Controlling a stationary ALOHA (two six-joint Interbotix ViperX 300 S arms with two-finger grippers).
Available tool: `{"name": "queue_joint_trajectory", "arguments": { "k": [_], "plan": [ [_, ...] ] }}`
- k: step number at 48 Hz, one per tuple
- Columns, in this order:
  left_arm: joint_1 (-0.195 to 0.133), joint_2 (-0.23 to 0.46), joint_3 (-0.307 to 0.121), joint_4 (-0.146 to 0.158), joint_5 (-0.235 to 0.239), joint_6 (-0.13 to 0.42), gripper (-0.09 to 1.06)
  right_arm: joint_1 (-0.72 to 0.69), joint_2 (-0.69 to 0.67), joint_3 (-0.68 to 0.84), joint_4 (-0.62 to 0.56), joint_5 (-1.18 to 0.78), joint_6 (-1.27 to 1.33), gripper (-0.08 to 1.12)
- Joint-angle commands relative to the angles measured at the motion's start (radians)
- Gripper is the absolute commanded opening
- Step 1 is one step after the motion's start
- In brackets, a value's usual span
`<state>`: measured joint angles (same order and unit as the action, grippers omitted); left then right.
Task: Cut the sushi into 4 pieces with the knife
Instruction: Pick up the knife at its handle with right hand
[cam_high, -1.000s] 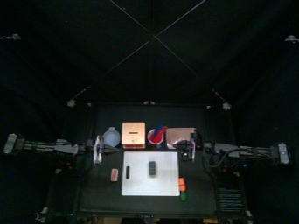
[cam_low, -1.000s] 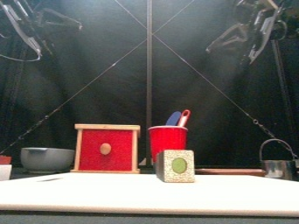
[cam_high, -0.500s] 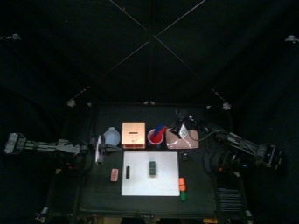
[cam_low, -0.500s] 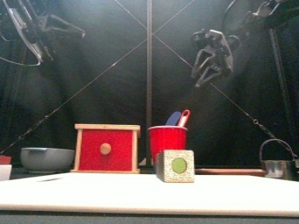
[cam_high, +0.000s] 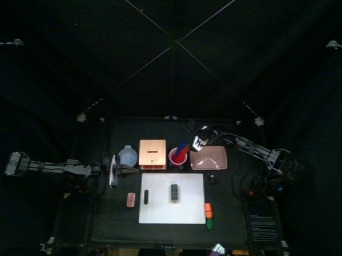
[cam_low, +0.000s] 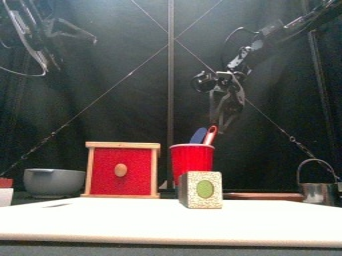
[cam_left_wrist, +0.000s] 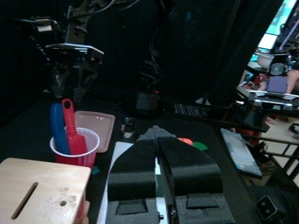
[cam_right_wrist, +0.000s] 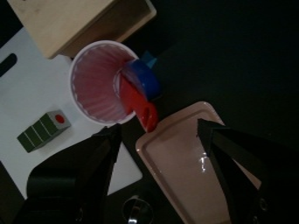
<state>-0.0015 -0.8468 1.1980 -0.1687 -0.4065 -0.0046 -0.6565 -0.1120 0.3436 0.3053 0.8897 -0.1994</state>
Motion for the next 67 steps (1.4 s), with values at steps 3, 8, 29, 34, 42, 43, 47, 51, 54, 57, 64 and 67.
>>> {"name": "queue_joint_trajectory", "arguments": {
  "k": [3,8,29,34,42,43,47,51,54,57,64,67],
  "plan": [
    [0.003,0.003,-0.005,-0.017,-0.009,0.0,0.31,-0.006,0.046,-0.067,0.044,0.029,-0.031,0.98],
    [0.003,0.003,0.002,-0.028,-0.009,0.0,0.31,-0.002,0.084,-0.087,0.057,0.038,-0.031,0.98],
    [0.003,0.003,0.011,-0.034,-0.009,0.0,0.31,0.02,0.133,-0.095,0.052,0.048,-0.034,0.97],
    [0.003,0.003,0.014,-0.034,-0.009,0.0,0.31,0.025,0.137,-0.097,0.049,0.048,-0.034,0.94],
    [0.003,0.003,0.014,-0.032,-0.009,0.0,0.31,0.026,0.14,-0.095,0.048,0.048,-0.034,0.79],
    [0.002,0.003,0.014,-0.034,-0.009,0.0,0.31,0.026,0.14,-0.095,0.048,0.048,-0.034,0.77],
    [0.003,0.003,0.014,-0.034,-0.009,0.0,0.31,0.026,0.141,-0.097,0.048,0.046,-0.032,0.63],
    [0.003,0.003,0.014,-0.034,-0.009,0.0,0.31,0.026,0.143,-0.098,0.048,0.048,-0.032,0.51],
    [0.002,0.003,0.015,-0.034,-0.009,0.0,0.31,0.026,0.144,-0.1,0.048,0.052,-0.032,0.42],
    [0.003,0.003,0.014,-0.032,-0.009,0.0,0.31,0.026,0.144,-0.106,0.048,0.06,-0.032,0.34],
    [0.005,0.003,0.014,-0.032,-0.009,0.0,0.31,0.026,0.143,-0.132,0.054,0.089,-0.029,0.16],
    [0.003,0.003,0.014,-0.034,-0.009,0.002,0.31,0.026,0.143,-0.15,0.054,0.114,-0.026,0.11]
  ]
}}
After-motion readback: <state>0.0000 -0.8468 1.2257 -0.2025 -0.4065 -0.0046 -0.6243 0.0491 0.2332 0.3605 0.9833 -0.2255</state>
